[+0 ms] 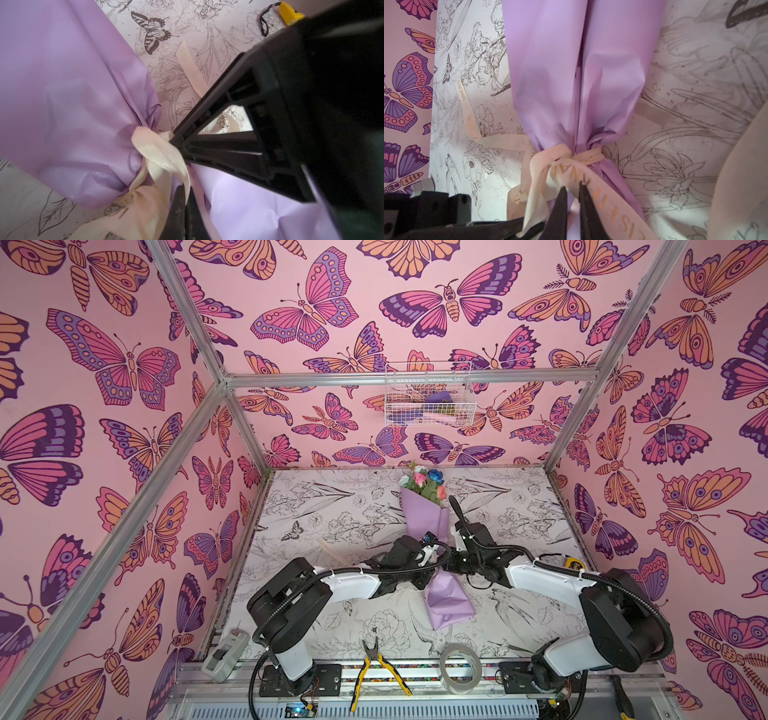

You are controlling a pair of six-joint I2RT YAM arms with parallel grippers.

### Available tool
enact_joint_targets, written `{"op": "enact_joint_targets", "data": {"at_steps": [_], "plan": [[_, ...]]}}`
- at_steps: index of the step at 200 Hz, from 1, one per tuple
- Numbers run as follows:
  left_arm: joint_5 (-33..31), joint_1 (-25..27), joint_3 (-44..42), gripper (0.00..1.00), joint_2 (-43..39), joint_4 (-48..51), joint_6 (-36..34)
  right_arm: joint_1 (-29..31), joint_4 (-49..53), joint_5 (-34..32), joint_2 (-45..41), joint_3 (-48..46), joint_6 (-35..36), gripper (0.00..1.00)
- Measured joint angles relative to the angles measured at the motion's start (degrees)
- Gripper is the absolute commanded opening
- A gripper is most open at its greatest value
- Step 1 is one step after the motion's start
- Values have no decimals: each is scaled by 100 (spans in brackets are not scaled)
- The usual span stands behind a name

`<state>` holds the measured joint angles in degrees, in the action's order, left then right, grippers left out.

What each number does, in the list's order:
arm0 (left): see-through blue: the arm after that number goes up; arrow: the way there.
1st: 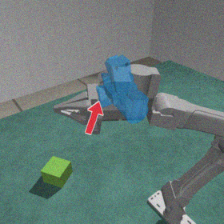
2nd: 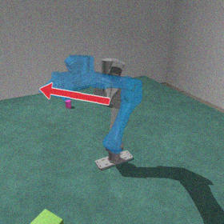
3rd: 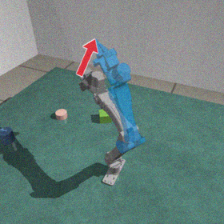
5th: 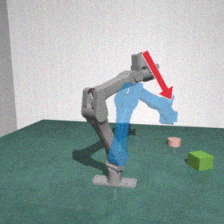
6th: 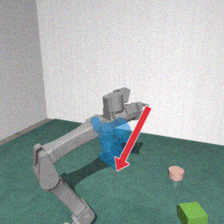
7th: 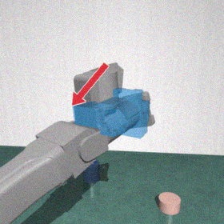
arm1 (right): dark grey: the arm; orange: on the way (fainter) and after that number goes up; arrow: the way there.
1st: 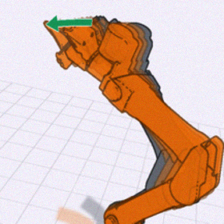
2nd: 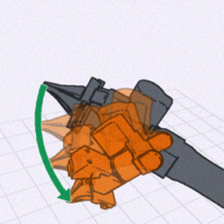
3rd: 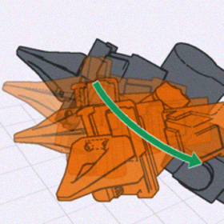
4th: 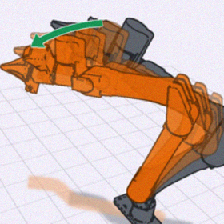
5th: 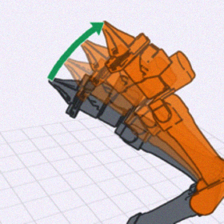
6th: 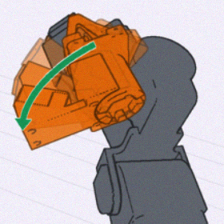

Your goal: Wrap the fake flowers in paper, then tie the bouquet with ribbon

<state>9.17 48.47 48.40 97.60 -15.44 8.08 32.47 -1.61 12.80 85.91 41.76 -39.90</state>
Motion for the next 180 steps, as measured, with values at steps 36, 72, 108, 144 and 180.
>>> {"op": "enact_joint_targets", "data": {"at_steps": [36, 72, 108, 144, 180], "plan": [[-299, 17, -74, 0, -46, -101, 74, 0, -334, 269, 74, 0, -79, 3], [-579, 33, -164, 0, -175, -175, 149, 0, -599, 461, 243, 0, -144, 0], [-660, 70, -184, 0, -302, -302, 144, 0, -879, 584, 564, 7, -236, 0], [-581, 212, -184, 0, -321, -380, 122, 0, -1261, 654, 881, 7, -339, 0], [-575, 223, -164, 0, -188, -422, 160, -2, -1353, 645, 955, 9, -339, 4]]}}
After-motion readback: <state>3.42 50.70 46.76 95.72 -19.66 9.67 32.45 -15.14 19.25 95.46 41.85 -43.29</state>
